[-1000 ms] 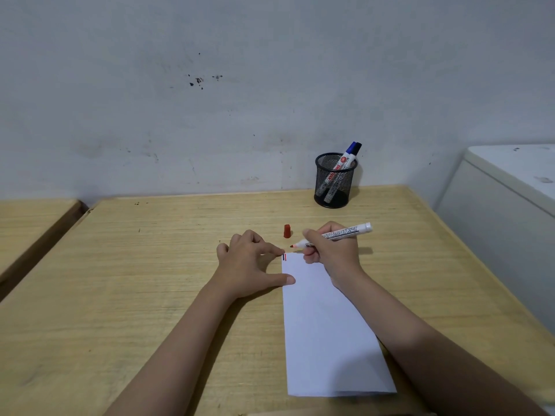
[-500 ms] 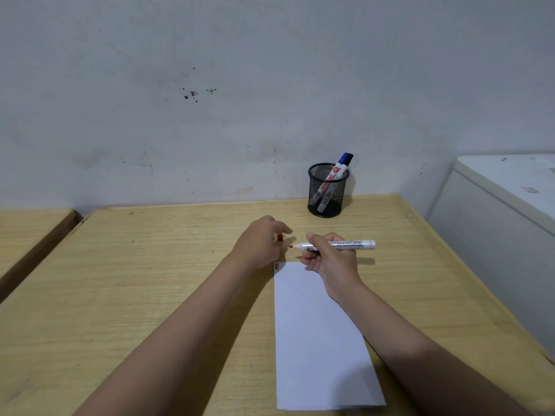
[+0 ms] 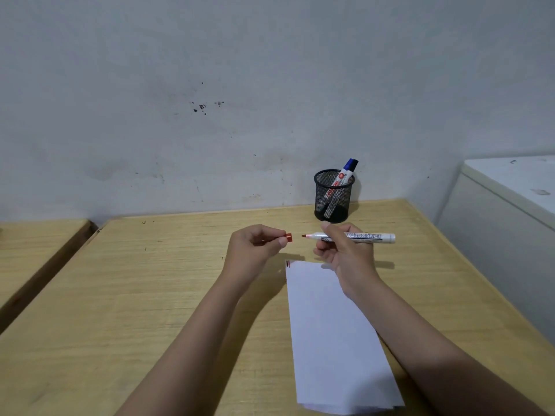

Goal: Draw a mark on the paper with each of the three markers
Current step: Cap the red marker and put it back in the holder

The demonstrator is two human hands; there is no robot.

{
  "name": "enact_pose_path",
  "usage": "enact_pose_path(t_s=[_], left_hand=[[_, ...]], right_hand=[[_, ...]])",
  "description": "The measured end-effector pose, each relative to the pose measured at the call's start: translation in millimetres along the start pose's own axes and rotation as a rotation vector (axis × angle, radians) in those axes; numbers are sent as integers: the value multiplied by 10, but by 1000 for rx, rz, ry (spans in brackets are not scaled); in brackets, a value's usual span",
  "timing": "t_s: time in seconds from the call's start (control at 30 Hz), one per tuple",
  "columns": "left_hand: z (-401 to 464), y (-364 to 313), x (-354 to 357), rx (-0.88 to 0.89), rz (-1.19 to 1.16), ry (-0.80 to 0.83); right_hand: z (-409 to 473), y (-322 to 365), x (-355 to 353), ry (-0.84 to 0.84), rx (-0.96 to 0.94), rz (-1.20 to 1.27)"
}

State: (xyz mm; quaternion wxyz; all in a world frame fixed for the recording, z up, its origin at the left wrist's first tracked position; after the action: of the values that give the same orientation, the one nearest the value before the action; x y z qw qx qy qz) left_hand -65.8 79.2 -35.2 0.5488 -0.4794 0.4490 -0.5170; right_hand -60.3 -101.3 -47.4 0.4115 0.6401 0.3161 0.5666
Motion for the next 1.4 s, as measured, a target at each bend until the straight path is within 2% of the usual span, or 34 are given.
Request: enact_pose_path(t_s=[0.1,0.37,0.67,0.73,0.83,0.9,0.97,1.03,1.13,1.27,1.33,1.4], left_hand=[[-75,-65,47,-12,-91,33],[-252,-270,141,24,-150,113],[-372,-551,175,176,-190,110],[-375,-533,173,168,-183,83],[-323,-533,124,162,-165,-29],[-254,-575,72,206,-77,-120],[-184,-635,44,256,16,-175],[-115,-707,80,289,68,-175],[15,-848,242,319,109,-126],[248,-1034,490,368,87,-64],[397,-1075,595,402,85,-63],[578,-1043,675,420,152,-86]], right_hand=[[-58,65,71,64,-38,-26],[-227,248,209,156,-101,-119],[-342,442,337,184,-148,-41],[-357,410,360,187,-89,-17],[-356,303,393,191,151,47],[-331,278,368,167,239,-32],[-276,344,302,121,102,-244],[-236,532,265,79,-213,-512],[-169,792,319,167,-560,-773],[25,1027,357,292,-781,-820],[176,1174,302,214,-858,-813],[372,1354,199,66,-902,-763]])
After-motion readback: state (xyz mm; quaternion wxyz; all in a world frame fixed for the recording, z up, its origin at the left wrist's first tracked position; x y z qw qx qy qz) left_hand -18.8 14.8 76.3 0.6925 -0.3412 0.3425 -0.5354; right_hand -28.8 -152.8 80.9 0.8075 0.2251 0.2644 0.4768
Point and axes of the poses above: each hand's wrist, its own z-axis towards the middle knuckle, its own x-axis out of the palm, y = z × x, the point moved 4 cm from there along z, towards the middle knuckle, and after that the axes turned 3 degrees about -z, right-handed, at the moved point
